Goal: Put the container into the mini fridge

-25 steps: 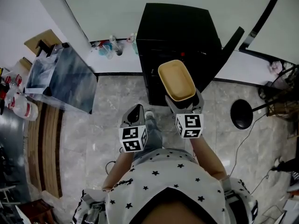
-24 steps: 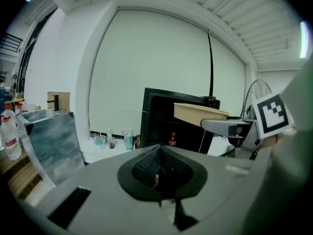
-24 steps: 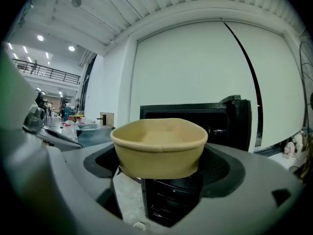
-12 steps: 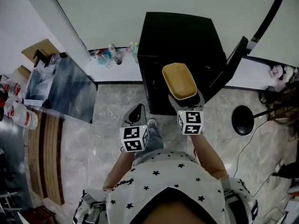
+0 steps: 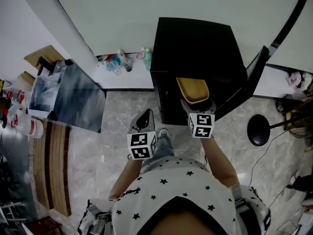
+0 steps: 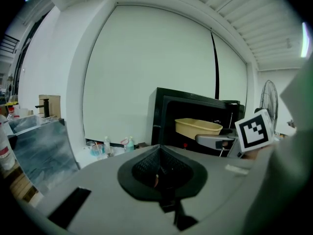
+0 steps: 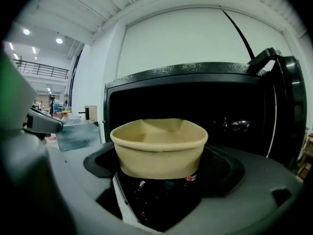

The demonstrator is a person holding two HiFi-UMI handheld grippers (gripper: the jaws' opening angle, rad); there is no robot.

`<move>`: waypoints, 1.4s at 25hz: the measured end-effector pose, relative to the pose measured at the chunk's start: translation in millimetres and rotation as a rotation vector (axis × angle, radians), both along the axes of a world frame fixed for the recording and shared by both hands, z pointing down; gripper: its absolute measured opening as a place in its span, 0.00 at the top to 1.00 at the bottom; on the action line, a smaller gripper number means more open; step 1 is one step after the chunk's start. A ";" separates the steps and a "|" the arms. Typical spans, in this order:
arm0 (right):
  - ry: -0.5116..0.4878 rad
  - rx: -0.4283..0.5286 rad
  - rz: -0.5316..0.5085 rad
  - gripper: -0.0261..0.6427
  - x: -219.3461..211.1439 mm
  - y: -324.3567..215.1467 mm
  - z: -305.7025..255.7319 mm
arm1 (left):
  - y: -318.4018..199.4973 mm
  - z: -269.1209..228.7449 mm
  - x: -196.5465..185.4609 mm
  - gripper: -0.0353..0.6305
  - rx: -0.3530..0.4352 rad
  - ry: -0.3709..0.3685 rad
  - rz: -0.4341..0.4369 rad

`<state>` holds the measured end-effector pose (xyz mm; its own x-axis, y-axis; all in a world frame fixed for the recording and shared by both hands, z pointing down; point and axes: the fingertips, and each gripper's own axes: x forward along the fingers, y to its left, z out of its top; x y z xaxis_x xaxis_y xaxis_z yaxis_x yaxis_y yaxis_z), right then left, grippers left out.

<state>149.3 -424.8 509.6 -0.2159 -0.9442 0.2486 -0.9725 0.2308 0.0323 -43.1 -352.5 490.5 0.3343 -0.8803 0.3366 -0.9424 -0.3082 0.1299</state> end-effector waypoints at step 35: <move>-0.028 -0.025 0.047 0.22 -9.2 -116.1 29.6 | -52.1 7.3 -24.6 0.93 -0.042 -0.005 -0.033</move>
